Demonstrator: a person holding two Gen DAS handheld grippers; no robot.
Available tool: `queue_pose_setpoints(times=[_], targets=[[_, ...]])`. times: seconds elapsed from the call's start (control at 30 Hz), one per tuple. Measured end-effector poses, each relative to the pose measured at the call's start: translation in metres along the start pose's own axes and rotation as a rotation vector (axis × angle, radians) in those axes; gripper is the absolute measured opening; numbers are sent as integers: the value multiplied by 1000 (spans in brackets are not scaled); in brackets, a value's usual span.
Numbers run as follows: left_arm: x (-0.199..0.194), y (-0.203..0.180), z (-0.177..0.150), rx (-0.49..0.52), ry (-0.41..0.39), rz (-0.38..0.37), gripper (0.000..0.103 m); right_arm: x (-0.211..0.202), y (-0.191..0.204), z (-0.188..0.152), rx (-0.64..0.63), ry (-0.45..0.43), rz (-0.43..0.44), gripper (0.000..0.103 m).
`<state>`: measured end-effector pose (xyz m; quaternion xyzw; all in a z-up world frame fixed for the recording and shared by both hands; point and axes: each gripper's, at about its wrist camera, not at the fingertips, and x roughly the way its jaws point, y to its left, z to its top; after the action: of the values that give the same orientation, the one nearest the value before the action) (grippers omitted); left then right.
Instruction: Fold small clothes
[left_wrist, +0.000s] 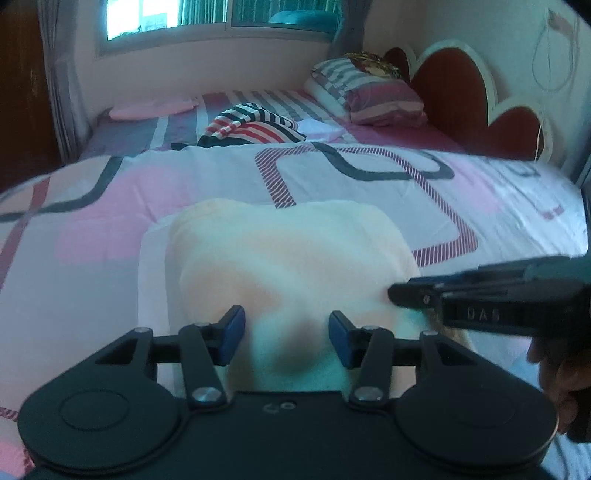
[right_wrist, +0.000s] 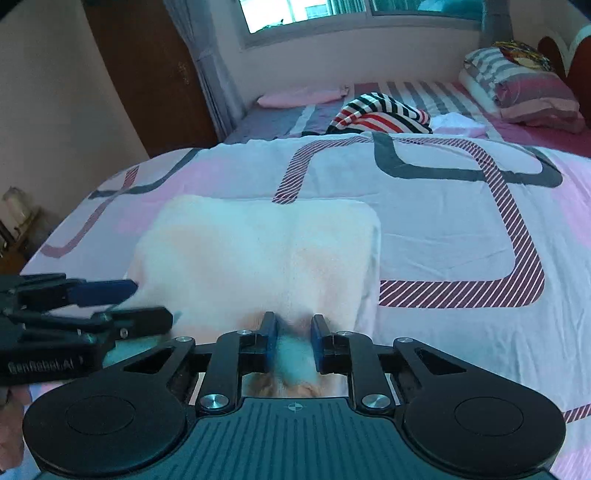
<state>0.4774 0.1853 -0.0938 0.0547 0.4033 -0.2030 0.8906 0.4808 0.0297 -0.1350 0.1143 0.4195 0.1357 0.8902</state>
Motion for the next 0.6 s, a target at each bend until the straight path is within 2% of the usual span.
queue_pose_setpoints(times=[0.17, 0.27, 0.4, 0.53, 0.6], targets=[[-25, -6, -14, 32, -19, 63, 47, -21, 8, -2, -13, -11, -4, 18], [-51, -13, -32, 22, -31, 85, 48, -56, 20, -19, -58, -34, 12, 18], [-78, -26, -70, -3, -7, 132, 47, -90, 35, -58, -94, 6, 36, 18], [-73, -38, -107, -41, 73, 152, 47, -82, 41, -96, -109, 109, 4, 18], [-74, -40, -109, -75, 60, 170, 47, -74, 39, -100, -97, 95, -9, 18]])
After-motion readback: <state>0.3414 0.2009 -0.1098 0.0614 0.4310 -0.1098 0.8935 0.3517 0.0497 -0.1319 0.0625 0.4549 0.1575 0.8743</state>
